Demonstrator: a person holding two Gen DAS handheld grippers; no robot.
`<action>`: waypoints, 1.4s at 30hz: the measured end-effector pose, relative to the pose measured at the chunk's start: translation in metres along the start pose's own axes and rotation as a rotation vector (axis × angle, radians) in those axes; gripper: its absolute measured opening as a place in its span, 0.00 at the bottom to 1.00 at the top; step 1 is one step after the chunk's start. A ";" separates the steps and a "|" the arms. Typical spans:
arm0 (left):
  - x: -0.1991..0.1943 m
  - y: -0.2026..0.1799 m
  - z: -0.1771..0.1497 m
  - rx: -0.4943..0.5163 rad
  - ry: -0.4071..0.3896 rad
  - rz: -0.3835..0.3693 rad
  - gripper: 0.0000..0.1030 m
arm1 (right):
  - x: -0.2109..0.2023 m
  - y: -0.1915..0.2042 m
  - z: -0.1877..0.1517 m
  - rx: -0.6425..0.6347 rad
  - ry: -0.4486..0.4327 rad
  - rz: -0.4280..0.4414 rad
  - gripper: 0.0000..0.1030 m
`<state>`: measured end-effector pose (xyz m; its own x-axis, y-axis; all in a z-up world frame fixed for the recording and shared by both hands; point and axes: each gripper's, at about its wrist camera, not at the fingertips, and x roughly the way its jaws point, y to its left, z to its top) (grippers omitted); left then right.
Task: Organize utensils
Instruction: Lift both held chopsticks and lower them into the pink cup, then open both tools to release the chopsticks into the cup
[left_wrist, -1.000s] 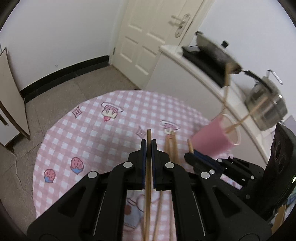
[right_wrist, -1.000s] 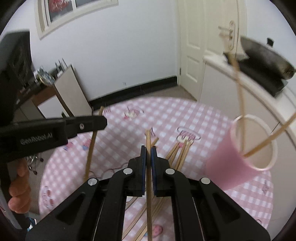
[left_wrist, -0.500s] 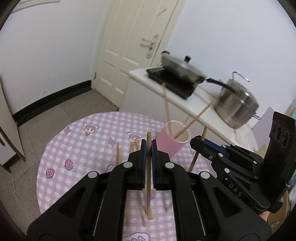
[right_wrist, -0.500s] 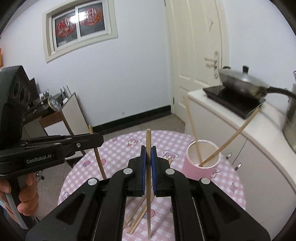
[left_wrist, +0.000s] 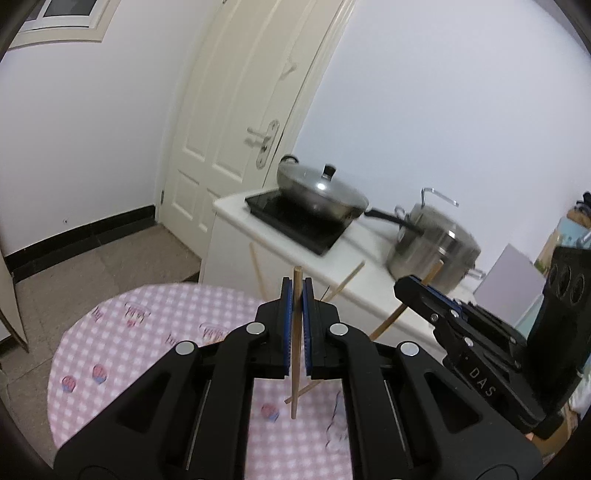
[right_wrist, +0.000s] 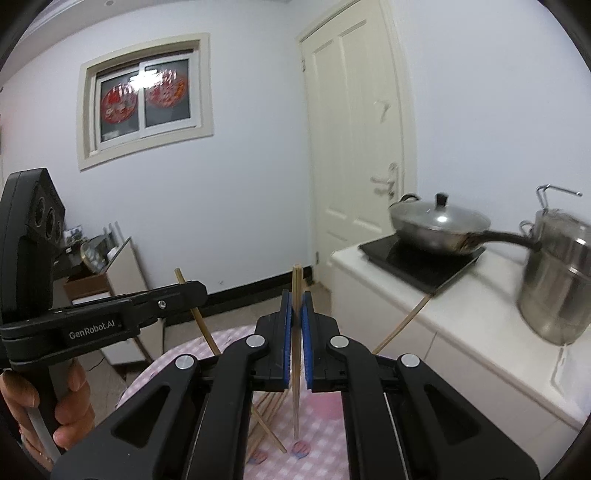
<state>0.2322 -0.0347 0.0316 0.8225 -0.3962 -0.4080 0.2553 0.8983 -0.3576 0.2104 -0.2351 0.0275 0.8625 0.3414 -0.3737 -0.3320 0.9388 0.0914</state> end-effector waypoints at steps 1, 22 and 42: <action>0.003 -0.003 0.005 -0.004 -0.016 0.001 0.05 | 0.000 -0.004 0.003 0.000 -0.012 -0.010 0.04; 0.063 -0.004 0.014 -0.012 -0.217 0.131 0.05 | 0.036 -0.047 0.006 0.025 -0.110 -0.079 0.04; 0.098 0.020 -0.035 0.026 -0.012 0.153 0.06 | 0.057 -0.041 -0.048 0.004 0.006 -0.132 0.04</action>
<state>0.3004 -0.0620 -0.0446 0.8590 -0.2520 -0.4456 0.1396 0.9528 -0.2697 0.2548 -0.2567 -0.0420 0.8962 0.2142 -0.3884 -0.2138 0.9759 0.0448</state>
